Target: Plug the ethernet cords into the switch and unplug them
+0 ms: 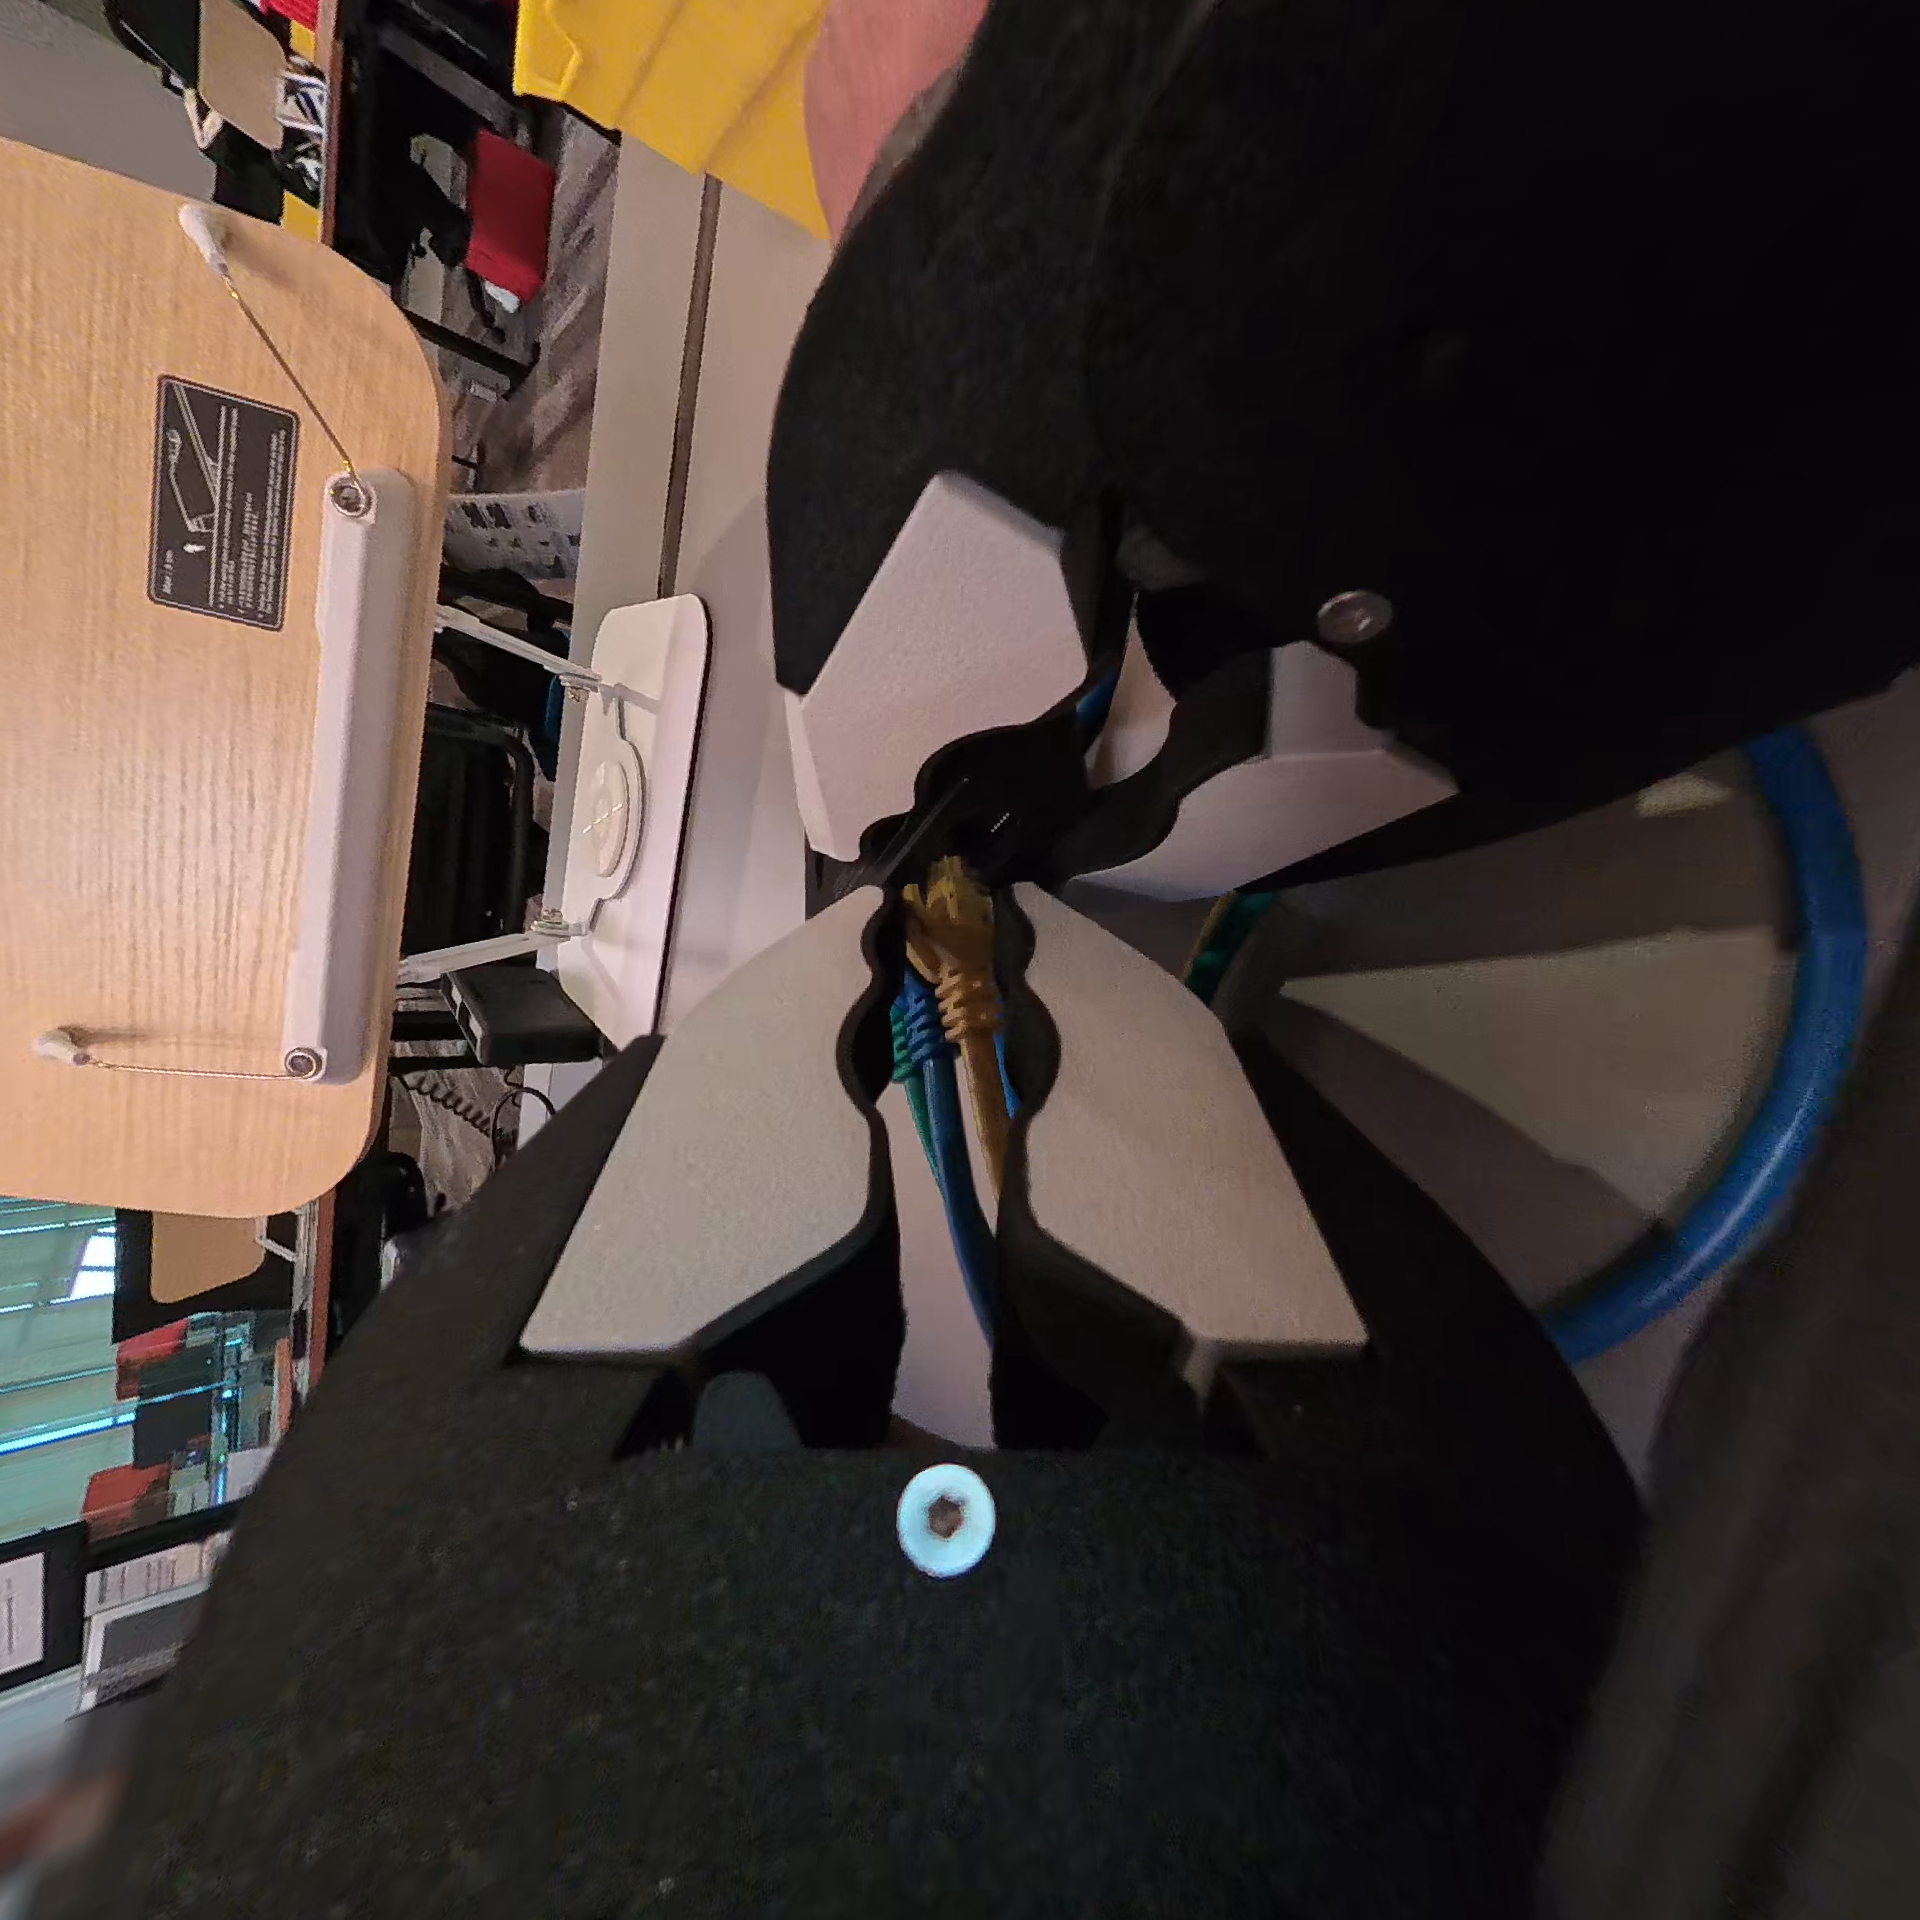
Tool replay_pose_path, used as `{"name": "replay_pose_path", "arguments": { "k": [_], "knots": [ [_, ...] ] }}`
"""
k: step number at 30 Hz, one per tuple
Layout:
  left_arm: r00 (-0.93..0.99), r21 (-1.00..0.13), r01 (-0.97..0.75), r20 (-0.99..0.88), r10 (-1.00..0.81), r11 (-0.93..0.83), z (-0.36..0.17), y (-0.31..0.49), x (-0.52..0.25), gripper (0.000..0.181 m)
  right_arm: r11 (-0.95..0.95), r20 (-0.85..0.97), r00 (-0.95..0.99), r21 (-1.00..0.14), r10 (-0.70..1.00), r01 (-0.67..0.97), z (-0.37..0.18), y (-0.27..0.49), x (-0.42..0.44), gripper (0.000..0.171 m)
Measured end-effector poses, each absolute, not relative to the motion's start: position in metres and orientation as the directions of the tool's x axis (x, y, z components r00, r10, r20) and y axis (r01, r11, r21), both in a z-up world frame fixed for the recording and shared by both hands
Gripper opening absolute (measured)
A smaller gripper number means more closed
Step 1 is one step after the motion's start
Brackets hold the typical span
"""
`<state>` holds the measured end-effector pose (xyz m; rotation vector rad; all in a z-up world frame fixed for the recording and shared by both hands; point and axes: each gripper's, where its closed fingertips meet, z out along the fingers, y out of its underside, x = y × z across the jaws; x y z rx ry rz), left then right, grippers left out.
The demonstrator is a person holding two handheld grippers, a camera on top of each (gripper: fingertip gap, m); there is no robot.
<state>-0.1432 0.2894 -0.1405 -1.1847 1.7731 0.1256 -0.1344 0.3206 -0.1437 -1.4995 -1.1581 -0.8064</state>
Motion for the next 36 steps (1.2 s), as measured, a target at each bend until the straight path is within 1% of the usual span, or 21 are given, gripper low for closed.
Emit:
{"name": "replay_pose_path", "arguments": {
  "k": [3, 7, 10, 17, 20, 22, 24, 27, 30, 33, 36],
  "knots": [
    [-0.074, -0.387, -0.751, -0.755, -0.651, 0.535, -0.141, 0.289, -0.142, 0.016, -0.006, 0.916, 0.310, -0.319, 0.253, 0.948, -0.144, 0.321, -0.134, 0.030],
    [-0.124, -0.327, -0.751, -0.783, -0.609, 0.573, -0.145, 0.289, -0.145, 0.015, 0.016, 0.927, 0.273, -0.286, 0.257, 0.958, -0.148, 0.321, -0.136, 0.030],
    [-0.149, -0.302, -0.750, -0.789, -0.596, 0.588, -0.147, 0.289, -0.147, 0.014, 0.045, 0.927, 0.260, -0.282, 0.271, 0.958, -0.152, 0.322, -0.139, 0.030],
    [-0.137, -0.345, -0.781, -0.719, -0.682, 0.520, -0.151, 0.287, -0.150, 0.014, 0.042, 0.885, 0.311, -0.346, 0.346, 0.937, -0.160, 0.321, -0.143, 0.030],
    [-0.094, -0.353, -0.782, -0.749, -0.656, 0.514, -0.144, 0.287, -0.149, 0.013, 0.023, 0.879, 0.344, -0.372, 0.329, 0.928, -0.154, 0.322, -0.141, 0.030],
    [-0.040, -0.383, -0.777, -0.762, -0.647, 0.500, -0.142, 0.287, -0.149, 0.013, 0.022, 0.868, 0.366, -0.396, 0.337, 0.918, -0.152, 0.322, -0.141, 0.030],
    [-0.012, -0.387, -0.777, -0.779, -0.627, 0.496, -0.143, 0.287, -0.151, 0.013, 0.027, 0.882, 0.339, -0.367, 0.328, 0.930, -0.153, 0.322, -0.142, 0.030],
    [0.006, -0.441, -0.763, -0.735, -0.678, 0.472, -0.148, 0.283, -0.152, 0.013, 0.038, 0.875, 0.327, -0.363, 0.357, 0.931, -0.159, 0.320, -0.145, 0.030],
    [0.028, -0.480, -0.762, -0.694, -0.719, 0.434, -0.149, 0.285, -0.149, 0.012, 0.033, 0.899, 0.291, -0.319, 0.328, 0.947, -0.158, 0.321, -0.142, 0.029],
    [-0.012, -0.444, -0.771, -0.707, -0.707, 0.457, -0.154, 0.288, -0.145, 0.012, -0.007, 0.912, 0.261, -0.273, 0.317, 0.962, -0.162, 0.324, -0.135, 0.028],
    [-0.038, -0.422, -0.772, -0.716, -0.697, 0.476, -0.154, 0.287, -0.145, 0.012, 0.014, 0.889, 0.303, -0.327, 0.345, 0.945, -0.165, 0.323, -0.136, 0.030]
  ]
}}
